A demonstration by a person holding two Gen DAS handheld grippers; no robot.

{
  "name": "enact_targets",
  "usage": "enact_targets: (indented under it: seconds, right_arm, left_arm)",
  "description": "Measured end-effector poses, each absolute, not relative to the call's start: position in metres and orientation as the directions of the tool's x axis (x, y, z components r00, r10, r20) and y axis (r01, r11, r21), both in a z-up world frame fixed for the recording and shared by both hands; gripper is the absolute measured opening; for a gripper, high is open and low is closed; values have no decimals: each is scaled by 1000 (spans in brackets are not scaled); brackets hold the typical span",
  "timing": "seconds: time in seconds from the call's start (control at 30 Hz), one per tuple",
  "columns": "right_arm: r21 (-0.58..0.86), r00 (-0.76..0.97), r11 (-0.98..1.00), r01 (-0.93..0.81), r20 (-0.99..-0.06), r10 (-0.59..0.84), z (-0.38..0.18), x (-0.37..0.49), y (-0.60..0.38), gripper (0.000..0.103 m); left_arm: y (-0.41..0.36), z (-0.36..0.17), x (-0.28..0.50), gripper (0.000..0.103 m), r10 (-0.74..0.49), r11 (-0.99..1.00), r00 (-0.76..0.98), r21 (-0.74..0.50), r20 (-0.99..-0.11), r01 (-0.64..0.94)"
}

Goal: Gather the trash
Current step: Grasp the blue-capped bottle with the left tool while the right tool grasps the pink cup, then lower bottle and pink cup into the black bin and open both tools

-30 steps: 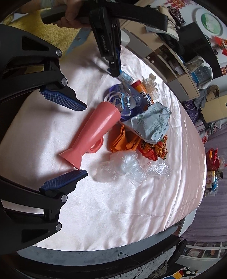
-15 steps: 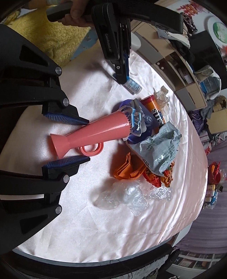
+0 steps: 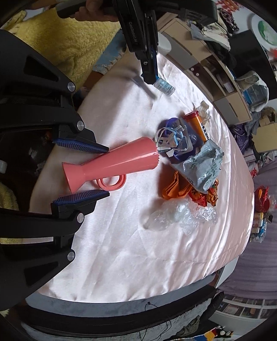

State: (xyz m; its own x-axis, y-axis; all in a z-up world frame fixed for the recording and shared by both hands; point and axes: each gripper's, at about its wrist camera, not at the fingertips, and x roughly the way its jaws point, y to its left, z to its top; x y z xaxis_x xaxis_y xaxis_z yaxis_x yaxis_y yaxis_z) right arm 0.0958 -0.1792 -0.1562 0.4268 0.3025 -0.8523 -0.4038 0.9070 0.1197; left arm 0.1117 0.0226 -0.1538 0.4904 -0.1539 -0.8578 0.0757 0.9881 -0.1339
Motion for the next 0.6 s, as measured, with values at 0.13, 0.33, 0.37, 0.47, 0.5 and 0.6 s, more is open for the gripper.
enact_targets:
  seconds: [0.13, 0.33, 0.37, 0.47, 0.5, 0.6]
  right_arm:
    - [139, 437, 911, -388, -843, 314, -151, 75, -187, 36]
    - [156, 446, 915, -371, -835, 323, -144, 43, -190, 36]
    - [161, 445, 917, -365, -835, 323, -145, 38, -191, 36]
    - [177, 430, 924, -339, -844, 320, -149, 26, -192, 36]
    - [181, 423, 926, -332, -849, 317, -152, 23, -193, 36]
    - [185, 397, 930, -318, -864, 308, -164, 11, -193, 36]
  left_arm:
    - [15, -145, 89, 15, -170, 985, 500, -138, -849, 101]
    - [2, -143, 50, 15, -201, 979, 489, -151, -849, 139]
    - [0, -144, 44, 15, -207, 977, 483, -157, -851, 143]
    - [-1, -151, 27, 15, -216, 975, 466, -166, -858, 147]
    - [-1, -155, 20, 15, -219, 974, 457, -169, -862, 149]
    - [-2, -168, 6, 15, -228, 972, 424, -177, -876, 156]
